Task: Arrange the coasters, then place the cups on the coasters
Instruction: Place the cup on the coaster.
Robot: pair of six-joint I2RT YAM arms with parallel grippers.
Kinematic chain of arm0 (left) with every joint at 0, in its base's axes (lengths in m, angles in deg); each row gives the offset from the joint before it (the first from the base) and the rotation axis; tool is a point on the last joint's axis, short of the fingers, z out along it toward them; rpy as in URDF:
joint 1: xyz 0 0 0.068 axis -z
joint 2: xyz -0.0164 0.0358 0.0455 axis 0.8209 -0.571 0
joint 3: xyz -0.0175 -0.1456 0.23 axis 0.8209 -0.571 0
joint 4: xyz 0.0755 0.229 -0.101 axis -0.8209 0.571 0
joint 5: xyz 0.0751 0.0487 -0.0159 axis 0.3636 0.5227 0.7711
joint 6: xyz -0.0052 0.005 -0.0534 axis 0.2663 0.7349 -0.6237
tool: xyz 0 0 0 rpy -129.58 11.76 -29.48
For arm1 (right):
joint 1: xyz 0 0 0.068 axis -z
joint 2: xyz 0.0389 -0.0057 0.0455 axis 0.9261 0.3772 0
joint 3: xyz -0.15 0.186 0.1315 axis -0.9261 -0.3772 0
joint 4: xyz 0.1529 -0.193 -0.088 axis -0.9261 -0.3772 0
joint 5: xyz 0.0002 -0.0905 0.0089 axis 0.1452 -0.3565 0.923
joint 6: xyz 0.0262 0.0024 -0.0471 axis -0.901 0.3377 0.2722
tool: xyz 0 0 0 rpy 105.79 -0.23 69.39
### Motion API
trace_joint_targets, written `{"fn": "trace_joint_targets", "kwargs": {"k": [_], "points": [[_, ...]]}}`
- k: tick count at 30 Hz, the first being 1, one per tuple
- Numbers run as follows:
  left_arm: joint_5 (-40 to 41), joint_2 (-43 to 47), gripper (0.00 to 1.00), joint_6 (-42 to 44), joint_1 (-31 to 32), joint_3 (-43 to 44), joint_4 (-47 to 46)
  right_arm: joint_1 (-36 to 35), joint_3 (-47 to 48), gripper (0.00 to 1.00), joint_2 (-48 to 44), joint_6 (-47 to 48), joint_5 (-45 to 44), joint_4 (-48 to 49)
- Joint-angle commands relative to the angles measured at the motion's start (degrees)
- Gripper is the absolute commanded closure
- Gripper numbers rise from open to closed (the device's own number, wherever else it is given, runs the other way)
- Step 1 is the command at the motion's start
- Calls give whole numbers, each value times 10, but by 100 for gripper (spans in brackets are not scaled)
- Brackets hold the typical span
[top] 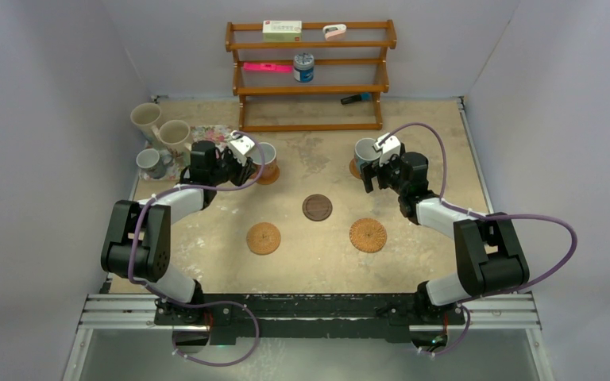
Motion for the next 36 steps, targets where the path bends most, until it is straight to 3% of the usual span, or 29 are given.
{"fn": "trace_joint_targets", "kwargs": {"k": [1, 24, 36], "points": [[-16, 14, 73, 9, 3, 2, -32, 1, 20, 6, -2, 7, -6, 15], [-25, 33, 79, 18, 3, -3, -16, 1, 20, 6, -2, 7, -6, 16], [-24, 35, 72, 19, 3, -4, -13, 1, 20, 6, -1, 8, -6, 15]]}}
